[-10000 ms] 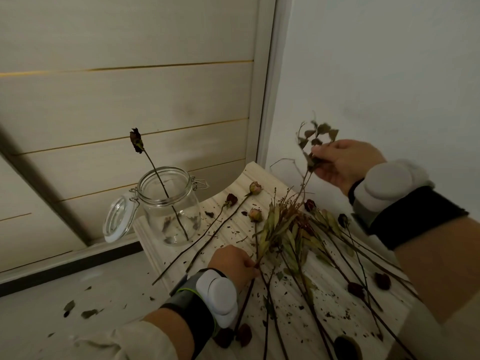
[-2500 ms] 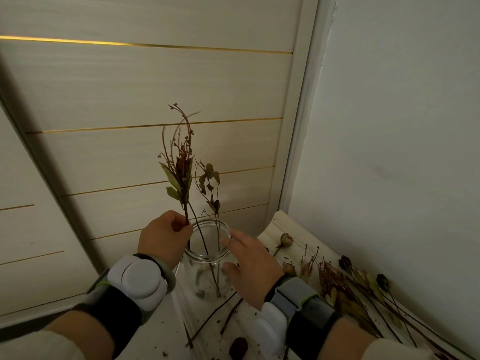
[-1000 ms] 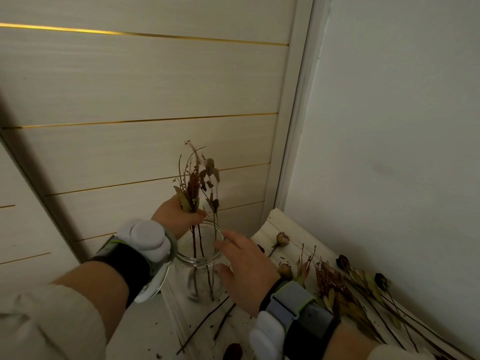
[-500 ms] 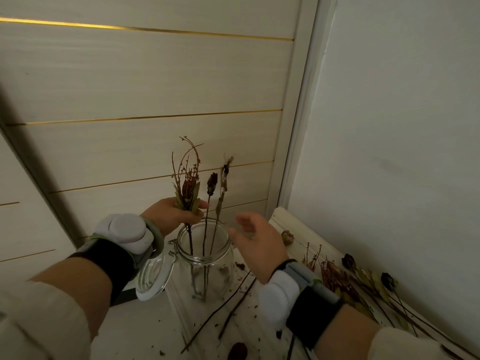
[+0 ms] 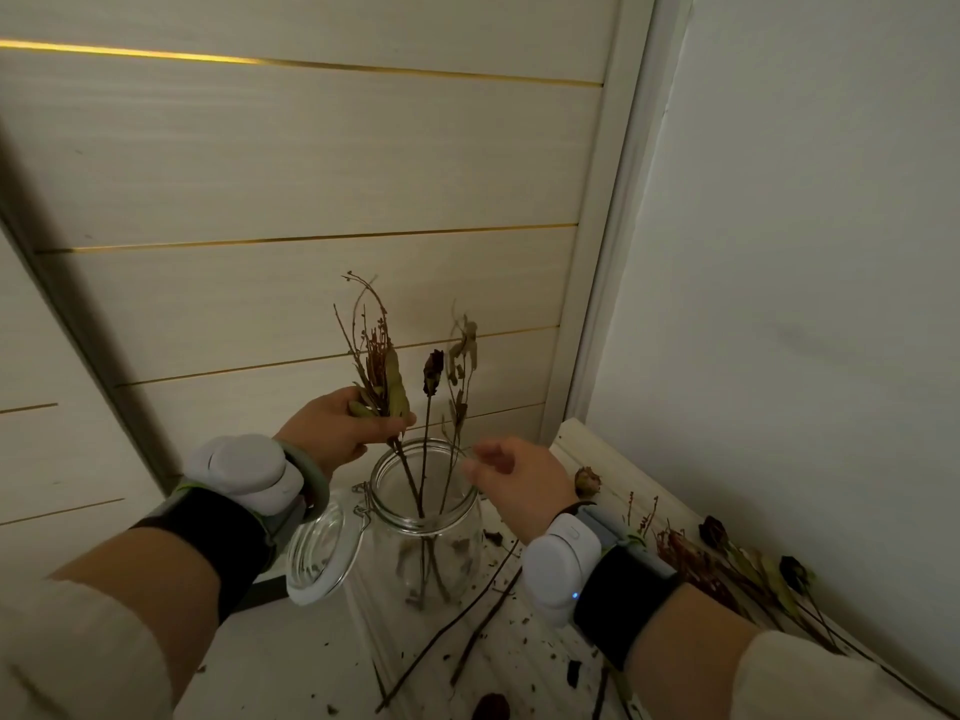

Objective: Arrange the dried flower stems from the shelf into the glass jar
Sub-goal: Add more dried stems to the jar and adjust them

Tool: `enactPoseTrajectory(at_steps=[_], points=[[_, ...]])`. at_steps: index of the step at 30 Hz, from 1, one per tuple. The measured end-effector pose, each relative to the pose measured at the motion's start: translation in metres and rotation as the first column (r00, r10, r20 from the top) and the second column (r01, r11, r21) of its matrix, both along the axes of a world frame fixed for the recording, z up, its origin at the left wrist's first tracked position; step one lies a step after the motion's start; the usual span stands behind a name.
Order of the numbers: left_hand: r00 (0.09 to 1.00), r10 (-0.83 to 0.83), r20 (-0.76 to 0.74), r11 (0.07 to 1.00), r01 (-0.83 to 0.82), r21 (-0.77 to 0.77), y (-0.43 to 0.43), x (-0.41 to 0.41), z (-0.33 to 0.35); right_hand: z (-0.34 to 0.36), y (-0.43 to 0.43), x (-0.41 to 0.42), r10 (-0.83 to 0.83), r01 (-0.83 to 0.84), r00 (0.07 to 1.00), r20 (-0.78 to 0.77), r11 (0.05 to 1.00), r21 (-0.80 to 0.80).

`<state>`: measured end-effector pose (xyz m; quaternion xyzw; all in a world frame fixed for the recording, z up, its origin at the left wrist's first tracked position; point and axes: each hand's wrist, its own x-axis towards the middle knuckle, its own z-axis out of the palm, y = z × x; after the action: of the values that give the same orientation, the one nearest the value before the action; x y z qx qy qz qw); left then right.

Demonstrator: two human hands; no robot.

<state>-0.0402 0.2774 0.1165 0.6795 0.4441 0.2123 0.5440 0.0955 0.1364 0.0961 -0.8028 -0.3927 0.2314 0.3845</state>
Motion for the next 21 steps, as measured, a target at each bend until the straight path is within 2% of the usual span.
enactPoseTrajectory(at_steps=[2, 6, 9, 14, 21], points=[[0.999, 0.004, 0.041, 1.000, -0.002, -0.027, -0.003, 0.001, -0.001, 0.000, -0.001, 0.001, 0.004, -0.004, 1.000, 0.017, 1.000, -0.005], [0.997, 0.046, -0.054, 0.998, -0.044, 0.048, -0.006, 0.001, -0.007, -0.001, -0.004, 0.002, 0.035, -0.035, 0.999, 0.021, 0.999, -0.009], [0.994, 0.031, -0.102, 0.999, -0.029, 0.026, -0.009, -0.001, -0.006, -0.003, -0.007, 0.004, 0.025, -0.025, 0.999, 0.025, 1.000, 0.004], [0.996, 0.031, -0.078, 0.998, -0.035, -0.048, -0.013, -0.007, 0.001, -0.005, -0.016, 0.013, -0.014, 0.014, 1.000, 0.004, 1.000, 0.025], [0.993, 0.065, -0.094, 0.994, -0.073, -0.085, -0.023, -0.011, 0.010, -0.006, -0.047, 0.039, -0.081, 0.083, 0.994, 0.068, 0.996, -0.014]])
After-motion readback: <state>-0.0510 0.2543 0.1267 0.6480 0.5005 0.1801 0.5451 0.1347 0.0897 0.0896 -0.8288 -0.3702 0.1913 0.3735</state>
